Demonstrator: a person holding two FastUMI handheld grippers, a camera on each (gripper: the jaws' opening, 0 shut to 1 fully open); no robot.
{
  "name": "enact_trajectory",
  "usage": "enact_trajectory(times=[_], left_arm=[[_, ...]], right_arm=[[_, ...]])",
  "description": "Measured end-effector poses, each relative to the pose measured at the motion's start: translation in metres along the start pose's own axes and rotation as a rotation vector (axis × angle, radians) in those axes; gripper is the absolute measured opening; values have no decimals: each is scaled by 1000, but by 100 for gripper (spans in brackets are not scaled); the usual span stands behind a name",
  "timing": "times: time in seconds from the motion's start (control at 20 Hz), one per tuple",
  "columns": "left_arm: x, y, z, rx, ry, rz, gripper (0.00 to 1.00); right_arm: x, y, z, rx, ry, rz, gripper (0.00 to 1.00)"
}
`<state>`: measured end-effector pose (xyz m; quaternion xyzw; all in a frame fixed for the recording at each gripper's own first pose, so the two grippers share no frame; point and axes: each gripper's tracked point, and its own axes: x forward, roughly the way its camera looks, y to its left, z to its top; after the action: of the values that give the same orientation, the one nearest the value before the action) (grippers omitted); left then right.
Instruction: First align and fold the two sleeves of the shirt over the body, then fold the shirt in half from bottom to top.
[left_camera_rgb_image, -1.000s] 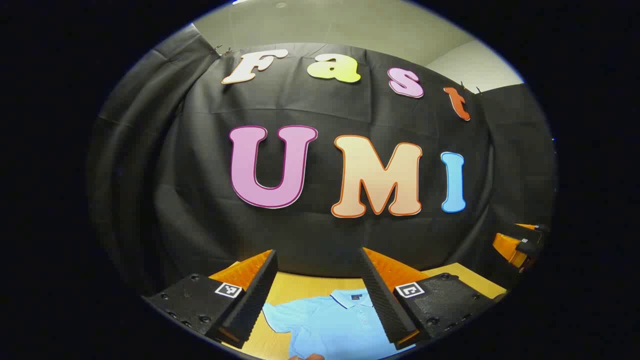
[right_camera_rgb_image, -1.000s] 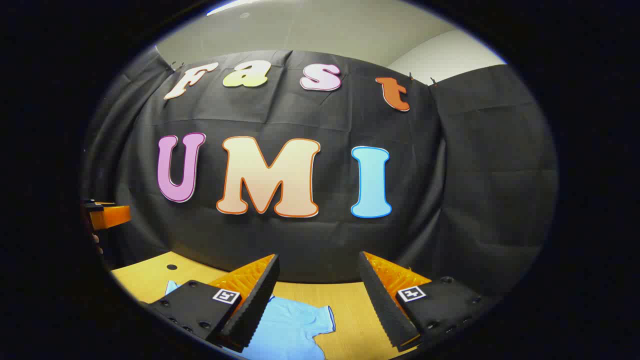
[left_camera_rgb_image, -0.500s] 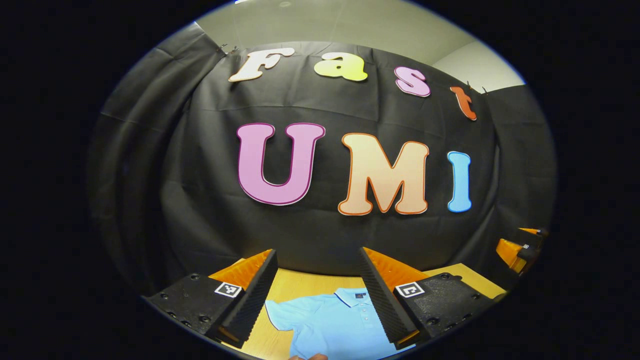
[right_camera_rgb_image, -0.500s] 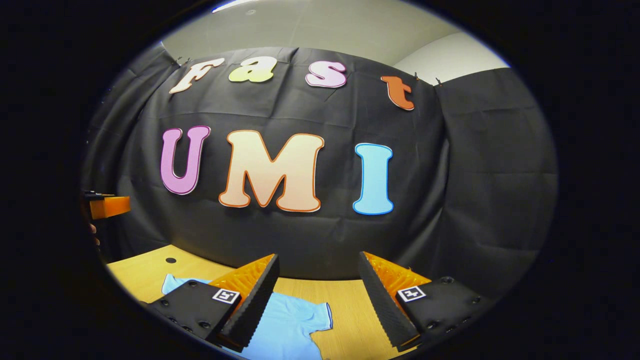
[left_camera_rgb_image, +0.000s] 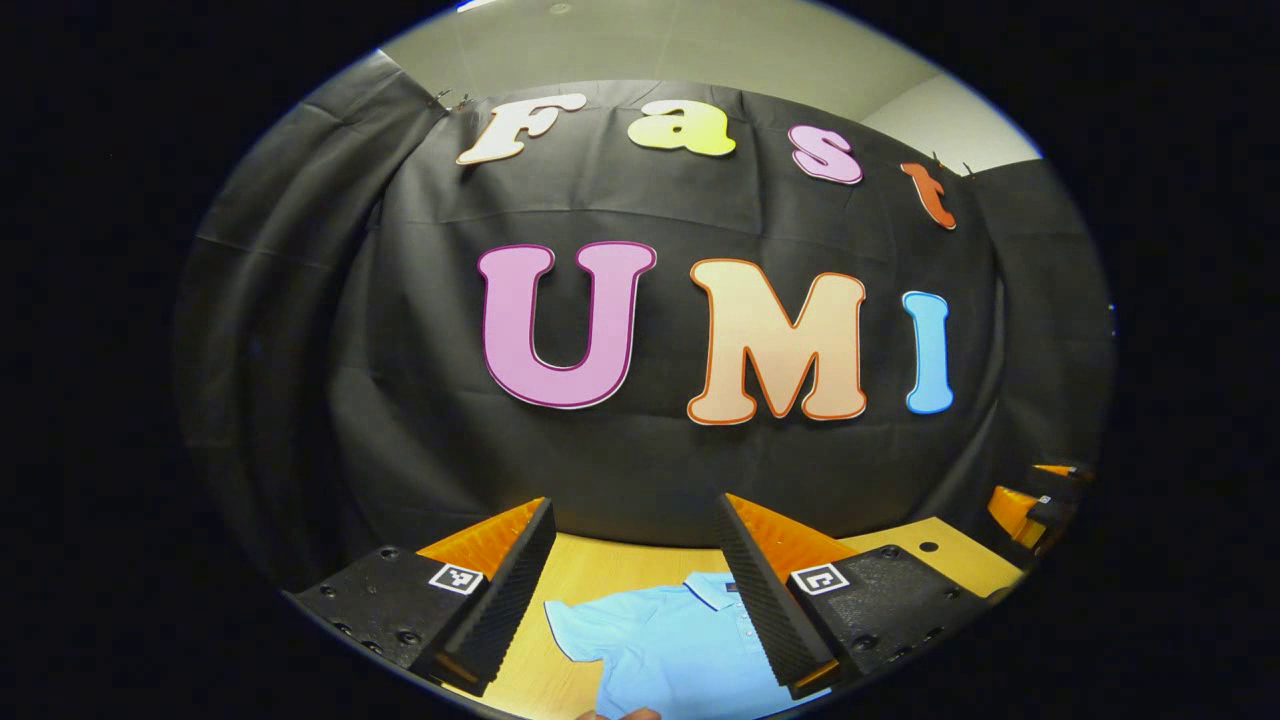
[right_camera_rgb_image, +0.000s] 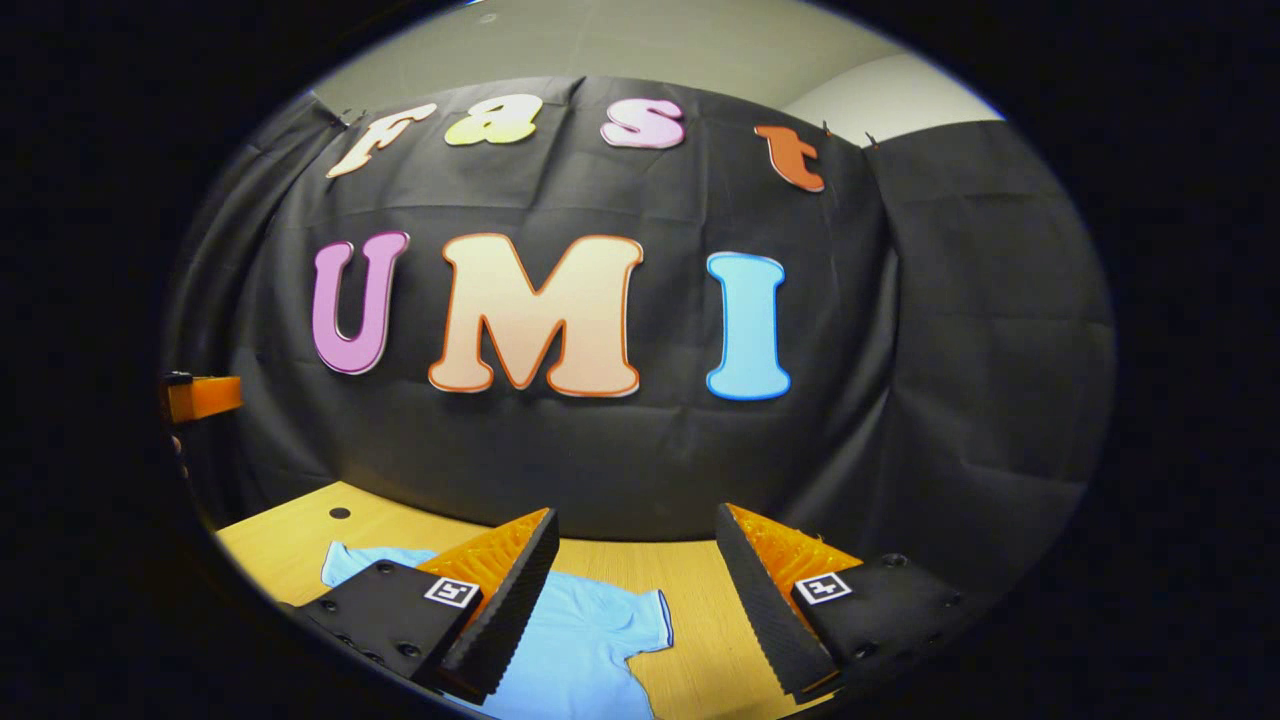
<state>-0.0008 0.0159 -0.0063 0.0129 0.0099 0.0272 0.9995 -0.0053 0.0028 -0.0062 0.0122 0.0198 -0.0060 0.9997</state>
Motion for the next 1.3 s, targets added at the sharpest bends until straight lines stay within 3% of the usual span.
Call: enact_trajectory(times=[0.05, 0.2, 0.6, 0.9, 1.1, 1.2, 1.25, 1.3], left_arm=[[-1, -1, 0, 2, 0, 0, 95], [-5, -3, -3, 15, 12, 13, 95], [-17, 7, -18, 50, 62, 98, 95], [-18, 14, -30, 58, 113, 148, 95], [-19, 16, -34, 73, 125, 165, 94], [-19, 15, -35, 76, 129, 162, 95], [-20, 16, -37, 79, 133, 161, 95], [-20, 16, -39, 79, 137, 161, 95]], right_arm=[[14, 17, -34, 130, 115, -4, 98], [56, -10, -93, 32, 201, 4, 99], [117, -21, -225, 13, 475, 17, 98], [132, -23, -295, 14, 611, 9, 99], [134, -21, -312, 45, 648, 9, 99], [133, -16, -316, 87, 678, 11, 87], [137, -16, -316, 93, 670, 10, 75], [137, -15, -317, 96, 667, 15, 73]])
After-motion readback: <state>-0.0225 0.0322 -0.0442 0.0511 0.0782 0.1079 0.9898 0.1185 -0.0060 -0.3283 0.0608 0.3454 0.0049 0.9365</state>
